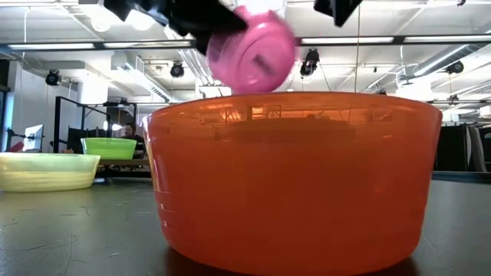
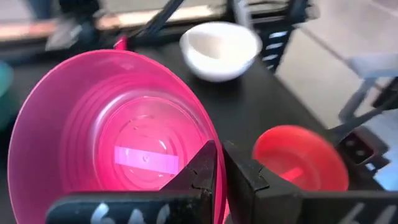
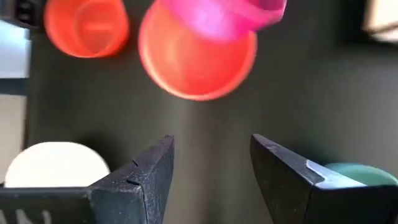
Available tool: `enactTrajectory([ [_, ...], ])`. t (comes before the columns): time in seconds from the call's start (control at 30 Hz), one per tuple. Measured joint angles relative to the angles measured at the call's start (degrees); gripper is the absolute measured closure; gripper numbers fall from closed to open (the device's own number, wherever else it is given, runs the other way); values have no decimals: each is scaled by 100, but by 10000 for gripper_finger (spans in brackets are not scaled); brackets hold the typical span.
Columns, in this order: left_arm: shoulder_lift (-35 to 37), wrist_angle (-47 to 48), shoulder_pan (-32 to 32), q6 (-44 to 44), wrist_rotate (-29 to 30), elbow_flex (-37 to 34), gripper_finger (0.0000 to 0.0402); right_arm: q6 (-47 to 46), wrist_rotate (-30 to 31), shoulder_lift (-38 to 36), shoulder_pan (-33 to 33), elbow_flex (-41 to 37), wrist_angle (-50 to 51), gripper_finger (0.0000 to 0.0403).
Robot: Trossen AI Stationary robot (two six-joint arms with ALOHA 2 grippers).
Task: Place and stack bowls onto a shelf
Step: Stack the small pink bowl onto the green bowl on the shelf
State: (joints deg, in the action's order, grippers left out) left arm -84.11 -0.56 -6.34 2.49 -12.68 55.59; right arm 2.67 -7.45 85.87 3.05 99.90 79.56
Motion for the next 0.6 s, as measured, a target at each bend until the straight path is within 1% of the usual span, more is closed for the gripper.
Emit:
enactTrajectory([
  [0.17, 651, 1327, 686, -42, 36, 0, 397, 185, 14, -319, -712, -210, -87, 204],
  [0.27, 1026, 2022, 1073, 1, 41, 0, 397, 261, 9, -580, -1145, -539, -309, 204],
  [0.33, 1284, 2333, 1318, 36, 193, 0, 397, 225, 1, -767, -1386, -842, -526, 204],
  [0.4, 1512, 2715, 1520, 40, 670, 0, 397, 178, -1, -947, -1575, -1163, -736, 204],
  [0.43, 1628, 2884, 1617, 39, 1002, 0, 397, 176, -3, -1034, -1635, -1329, -829, 204],
  [0.5, 1855, 3233, 1796, 25, 1824, 0, 397, 176, -28, -1203, -1720, -1691, -1014, 204],
  [0.6, 2055, 3701, 2048, -236, 3230, 0, 397, 180, -46, -1411, -1772, -2189, -1195, 204],
])
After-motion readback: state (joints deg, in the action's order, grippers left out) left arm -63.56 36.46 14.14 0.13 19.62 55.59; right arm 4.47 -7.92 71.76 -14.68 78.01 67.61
